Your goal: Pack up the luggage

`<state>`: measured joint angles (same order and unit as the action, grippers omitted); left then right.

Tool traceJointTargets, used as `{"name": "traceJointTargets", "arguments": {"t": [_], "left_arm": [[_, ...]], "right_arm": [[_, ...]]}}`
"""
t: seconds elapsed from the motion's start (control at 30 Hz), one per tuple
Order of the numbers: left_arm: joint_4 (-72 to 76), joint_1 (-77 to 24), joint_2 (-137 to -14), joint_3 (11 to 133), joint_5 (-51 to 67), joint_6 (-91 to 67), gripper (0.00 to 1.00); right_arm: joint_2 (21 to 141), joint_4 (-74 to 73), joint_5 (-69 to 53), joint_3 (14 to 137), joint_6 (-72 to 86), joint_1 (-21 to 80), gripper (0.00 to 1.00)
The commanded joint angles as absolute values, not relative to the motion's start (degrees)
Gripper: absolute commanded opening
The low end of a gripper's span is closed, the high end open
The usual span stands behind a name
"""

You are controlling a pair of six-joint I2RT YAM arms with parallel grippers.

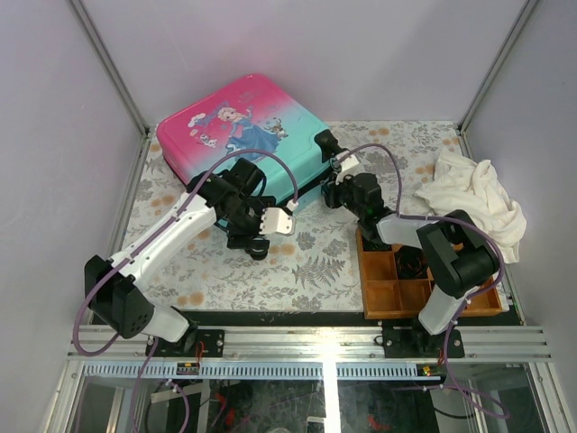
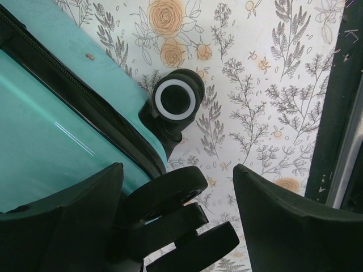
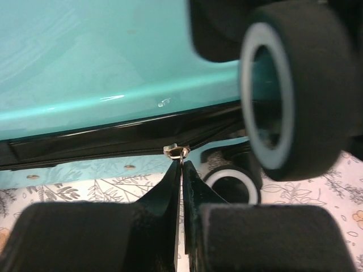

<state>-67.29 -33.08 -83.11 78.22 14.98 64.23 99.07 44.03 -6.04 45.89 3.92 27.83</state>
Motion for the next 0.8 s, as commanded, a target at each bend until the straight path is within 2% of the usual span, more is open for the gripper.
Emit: {"name": "traceJointTargets", "arguments": {"t": [0.0, 0.37, 0.6, 0.77], "left_arm": [[-72.1, -33.0, -81.4, 76.1, 9.8, 64.9, 0.74], [-72.5, -32.5, -81.2, 73.1, 6.0, 66.1, 0.6], [-72.9, -30.4, -81.4, 72.9, 4.2, 68.0, 0.53], [-73.4, -27.0, -80.7, 72.7, 3.5, 70.2, 0.51]], "right_arm": [[96.9, 47.8, -2.3, 46.3, 2.3, 21.7, 0.0], [102.6, 47.9, -9.3, 52.5, 7.3, 11.2, 0.0], [106.0, 45.4, -22.0, 58.0, 7.6, 6.9, 0.0], [105.7, 43.0, -37.5, 56.9, 11.4, 6.7, 0.0]]}}
